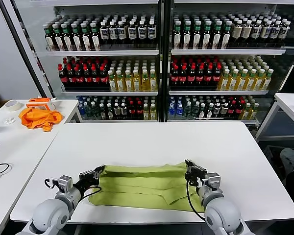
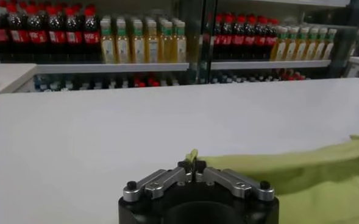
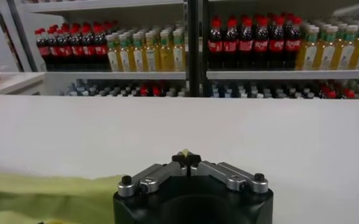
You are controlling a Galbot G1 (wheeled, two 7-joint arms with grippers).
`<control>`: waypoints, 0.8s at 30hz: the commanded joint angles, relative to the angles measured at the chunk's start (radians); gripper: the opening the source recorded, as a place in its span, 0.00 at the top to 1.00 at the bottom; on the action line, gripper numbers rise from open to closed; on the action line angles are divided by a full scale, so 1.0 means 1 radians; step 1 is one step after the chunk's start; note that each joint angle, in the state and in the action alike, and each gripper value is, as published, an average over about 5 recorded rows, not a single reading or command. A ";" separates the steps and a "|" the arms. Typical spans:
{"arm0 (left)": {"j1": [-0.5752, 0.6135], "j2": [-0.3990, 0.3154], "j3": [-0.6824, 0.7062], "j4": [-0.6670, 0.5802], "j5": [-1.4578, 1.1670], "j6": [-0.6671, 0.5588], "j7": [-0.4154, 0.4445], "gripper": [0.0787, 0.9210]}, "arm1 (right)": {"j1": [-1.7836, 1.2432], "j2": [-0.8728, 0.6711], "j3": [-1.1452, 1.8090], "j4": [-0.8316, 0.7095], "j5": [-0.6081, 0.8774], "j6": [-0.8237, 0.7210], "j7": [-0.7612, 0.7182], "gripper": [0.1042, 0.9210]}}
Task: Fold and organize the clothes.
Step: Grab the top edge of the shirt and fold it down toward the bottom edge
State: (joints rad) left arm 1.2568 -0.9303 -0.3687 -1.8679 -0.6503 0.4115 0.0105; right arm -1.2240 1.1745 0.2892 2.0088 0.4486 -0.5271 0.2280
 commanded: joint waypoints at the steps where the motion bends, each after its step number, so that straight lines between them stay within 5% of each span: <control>1: 0.040 0.005 -0.010 -0.022 0.001 -0.007 0.006 1.00 | -0.041 -0.008 0.005 0.037 -0.006 0.002 0.001 1.00; 18: 0.066 0.017 -0.020 0.005 0.077 -0.001 0.005 0.99 | -0.092 -0.013 -0.009 0.027 -0.019 0.029 -0.016 1.00; 24: 0.076 0.020 -0.039 -0.021 0.076 -0.007 0.020 0.85 | -0.140 -0.026 -0.004 0.055 -0.045 0.030 -0.016 1.00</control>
State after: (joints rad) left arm 1.3252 -0.9118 -0.3993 -1.8842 -0.6015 0.4084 0.0226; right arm -1.3276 1.1516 0.2873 2.0494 0.4169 -0.4997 0.2117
